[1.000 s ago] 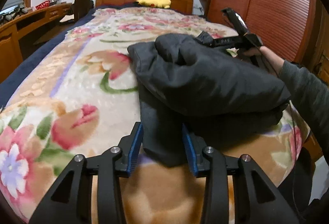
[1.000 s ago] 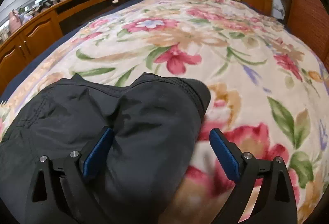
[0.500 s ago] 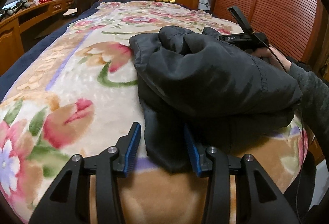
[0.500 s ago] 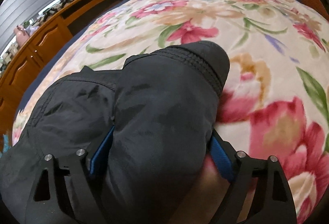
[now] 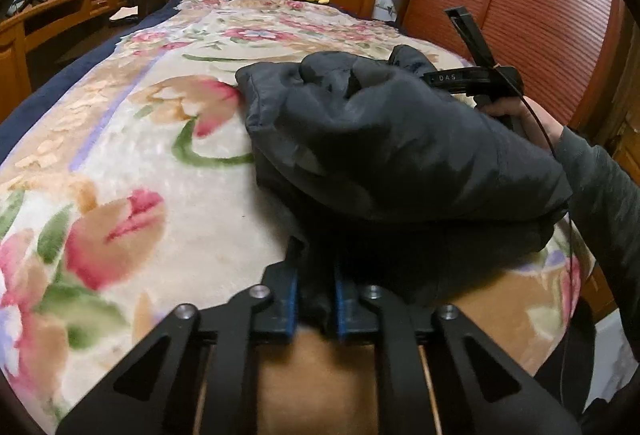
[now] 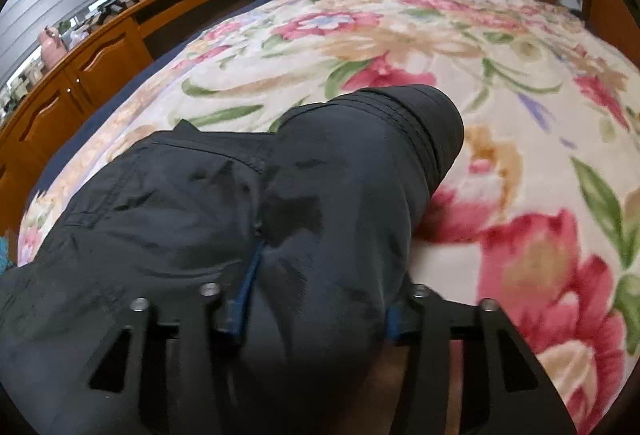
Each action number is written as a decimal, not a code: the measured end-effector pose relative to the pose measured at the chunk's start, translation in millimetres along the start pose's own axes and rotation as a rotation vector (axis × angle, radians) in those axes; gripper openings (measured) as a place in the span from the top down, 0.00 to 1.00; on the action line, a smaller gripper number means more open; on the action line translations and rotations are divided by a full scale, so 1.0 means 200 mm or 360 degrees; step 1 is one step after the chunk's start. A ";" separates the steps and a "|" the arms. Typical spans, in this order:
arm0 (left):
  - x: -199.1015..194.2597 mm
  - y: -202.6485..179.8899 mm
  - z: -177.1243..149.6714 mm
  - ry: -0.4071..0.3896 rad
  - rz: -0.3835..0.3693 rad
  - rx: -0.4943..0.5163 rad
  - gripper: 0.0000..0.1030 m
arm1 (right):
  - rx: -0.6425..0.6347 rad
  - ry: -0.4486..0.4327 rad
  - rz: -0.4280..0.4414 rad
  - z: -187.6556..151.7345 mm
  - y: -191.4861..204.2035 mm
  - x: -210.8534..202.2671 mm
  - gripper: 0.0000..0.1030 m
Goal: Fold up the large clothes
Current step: 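Close the right gripper on the folded black jacket bundle, then lift the jacket bundle with both grippers and carry it off the bed, then lower the bundle onto the bed edge and open both grippers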
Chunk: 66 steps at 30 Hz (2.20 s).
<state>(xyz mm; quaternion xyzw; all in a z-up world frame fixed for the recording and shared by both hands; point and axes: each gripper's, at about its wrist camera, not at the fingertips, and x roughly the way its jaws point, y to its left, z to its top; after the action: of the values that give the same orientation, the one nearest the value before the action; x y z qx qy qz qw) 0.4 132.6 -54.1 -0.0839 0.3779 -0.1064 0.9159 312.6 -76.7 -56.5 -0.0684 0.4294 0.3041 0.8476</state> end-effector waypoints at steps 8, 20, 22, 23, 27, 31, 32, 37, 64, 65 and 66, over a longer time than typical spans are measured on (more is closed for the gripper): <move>-0.17 -0.03 0.00 -0.0182 0.0112 0.0088 0.96 | -0.0157 -0.0178 -0.0179 0.04 0.24 -0.20 0.77; -0.52 0.44 -0.01 -0.0339 0.0349 0.0041 0.96 | -0.0350 -0.0264 -0.0145 0.14 0.79 -0.19 0.80; -0.61 0.57 -0.02 -0.0372 0.0432 0.0041 0.96 | -0.0402 -0.0271 -0.0128 0.18 0.95 -0.13 0.81; -0.64 0.63 -0.02 -0.0378 0.0477 0.0043 0.96 | -0.0420 -0.0273 -0.0119 0.20 1.02 -0.11 0.81; -0.78 0.89 -0.05 -0.0410 0.0633 -0.0014 0.96 | -0.0563 -0.0264 -0.0075 0.33 1.39 0.02 0.81; -0.90 1.15 -0.12 -0.0411 0.0798 -0.0079 0.96 | -0.0724 -0.0289 -0.0015 0.41 1.75 0.11 0.81; -0.93 1.23 -0.13 -0.0411 0.0838 -0.0115 0.96 | -0.0768 -0.0300 0.0008 0.43 1.86 0.14 0.81; -1.04 1.45 -0.16 -0.0439 0.0966 -0.0211 0.96 | -0.0897 -0.0359 0.0047 0.54 2.21 0.25 0.81; -1.20 1.13 -0.12 -0.0504 0.0998 -0.0174 0.68 | -0.0732 -0.0317 0.0257 0.16 2.02 0.09 0.27; -1.18 1.10 -0.08 -0.0511 0.0966 -0.0171 0.66 | -0.0717 -0.0325 0.0263 0.14 1.99 0.05 0.27; -1.16 1.10 -0.06 -0.0509 0.0949 -0.0174 0.65 | -0.0709 -0.0330 0.0263 0.13 1.98 0.03 0.27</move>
<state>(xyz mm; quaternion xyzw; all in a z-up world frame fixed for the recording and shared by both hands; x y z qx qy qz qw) -140.4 402.6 42.3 -0.0343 0.2424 0.2010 0.9485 105.8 254.0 11.9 -0.1864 0.2668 0.4648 0.8234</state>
